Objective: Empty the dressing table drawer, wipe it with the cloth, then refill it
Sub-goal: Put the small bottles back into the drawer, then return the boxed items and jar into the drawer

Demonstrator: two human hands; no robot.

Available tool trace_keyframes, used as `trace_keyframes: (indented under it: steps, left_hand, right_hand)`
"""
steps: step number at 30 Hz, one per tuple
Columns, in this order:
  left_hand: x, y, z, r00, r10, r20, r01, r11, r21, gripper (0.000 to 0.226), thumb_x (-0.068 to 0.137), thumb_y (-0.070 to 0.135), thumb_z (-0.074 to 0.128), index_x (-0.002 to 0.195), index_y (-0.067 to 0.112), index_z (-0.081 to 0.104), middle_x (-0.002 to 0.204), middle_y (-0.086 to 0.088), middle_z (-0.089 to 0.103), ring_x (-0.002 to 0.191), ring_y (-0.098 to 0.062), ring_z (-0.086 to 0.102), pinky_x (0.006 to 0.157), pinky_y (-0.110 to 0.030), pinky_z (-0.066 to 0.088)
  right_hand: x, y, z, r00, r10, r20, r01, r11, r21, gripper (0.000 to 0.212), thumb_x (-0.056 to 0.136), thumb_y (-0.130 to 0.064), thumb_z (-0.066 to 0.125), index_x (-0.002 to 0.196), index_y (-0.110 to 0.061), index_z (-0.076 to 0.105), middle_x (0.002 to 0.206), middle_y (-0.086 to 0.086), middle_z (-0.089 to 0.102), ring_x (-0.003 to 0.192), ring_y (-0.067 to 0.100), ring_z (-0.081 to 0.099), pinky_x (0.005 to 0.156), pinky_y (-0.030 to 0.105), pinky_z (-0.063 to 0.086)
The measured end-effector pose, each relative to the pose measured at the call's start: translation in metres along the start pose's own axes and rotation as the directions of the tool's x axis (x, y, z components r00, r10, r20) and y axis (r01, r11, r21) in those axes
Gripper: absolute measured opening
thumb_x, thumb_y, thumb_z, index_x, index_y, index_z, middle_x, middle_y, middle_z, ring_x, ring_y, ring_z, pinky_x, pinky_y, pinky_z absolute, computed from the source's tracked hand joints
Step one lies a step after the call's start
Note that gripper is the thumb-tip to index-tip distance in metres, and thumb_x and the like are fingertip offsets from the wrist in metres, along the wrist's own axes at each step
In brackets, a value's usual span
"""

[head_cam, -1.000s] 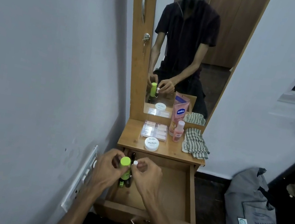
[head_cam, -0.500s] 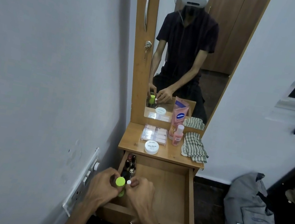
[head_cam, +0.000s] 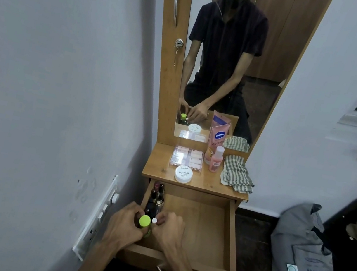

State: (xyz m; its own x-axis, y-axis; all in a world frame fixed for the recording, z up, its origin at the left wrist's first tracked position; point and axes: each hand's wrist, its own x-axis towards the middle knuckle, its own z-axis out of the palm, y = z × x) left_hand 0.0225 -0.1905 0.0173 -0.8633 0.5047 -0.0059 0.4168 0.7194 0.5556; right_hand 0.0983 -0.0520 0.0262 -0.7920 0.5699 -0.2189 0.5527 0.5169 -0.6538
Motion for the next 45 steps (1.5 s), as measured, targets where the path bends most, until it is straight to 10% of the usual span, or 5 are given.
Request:
trace_keyframes:
  steps: [18,31,38,45]
  left_hand:
    - [-0.005,0.007,-0.005,0.999,0.037,-0.029,-0.036,0.999,0.029,0.035,0.064,0.05,0.073,0.087,0.037,0.05,0.086,0.02,0.054,0.071,-0.002,0.056,0.056,-0.017,0.041]
    - [0.06,0.072,-0.013,0.976,0.113,-0.187,-0.134,0.986,-0.102,0.012,0.084,0.038,0.069,0.087,0.035,0.058,0.086,0.019,0.056,0.079,0.001,0.056,0.061,-0.011,0.035]
    - [0.12,0.098,-0.019,0.977,-0.101,-0.189,0.047,0.962,-0.269,0.007,0.091,0.03,0.061,0.097,0.028,0.066,0.096,0.01,0.066,0.085,-0.011,0.061,0.074,-0.028,0.046]
    - [0.169,0.102,-0.021,0.971,-0.218,-0.096,0.176,0.929,-0.327,0.019,0.095,0.03,0.054,0.083,0.024,0.067,0.091,0.003,0.072,0.086,-0.02,0.065,0.073,-0.029,0.047]
  right_hand:
    - [-0.004,0.012,-0.002,1.0,-0.016,-0.022,0.016,1.0,0.016,0.019,0.084,-0.025,0.073,0.102,-0.024,0.078,0.097,-0.007,0.077,0.091,0.011,0.07,0.074,0.022,0.055]
    - [0.028,-0.003,-0.073,0.922,-0.014,-0.388,0.107,0.97,0.22,0.008,0.081,-0.029,0.068,0.082,-0.025,0.075,0.074,-0.011,0.073,0.07,0.004,0.067,0.069,0.026,0.056]
    - [0.077,-0.01,-0.098,0.894,0.074,-0.442,0.075,0.948,0.31,0.026,0.087,-0.024,0.065,0.107,-0.013,0.076,0.092,0.0,0.076,0.084,0.016,0.068,0.078,0.035,0.057]
    - [0.113,-0.01,-0.106,0.9,0.142,-0.412,-0.013,0.954,0.301,0.023,0.091,-0.019,0.061,0.076,-0.002,0.063,0.069,0.006,0.056,0.073,0.025,0.062,0.062,0.035,0.05]
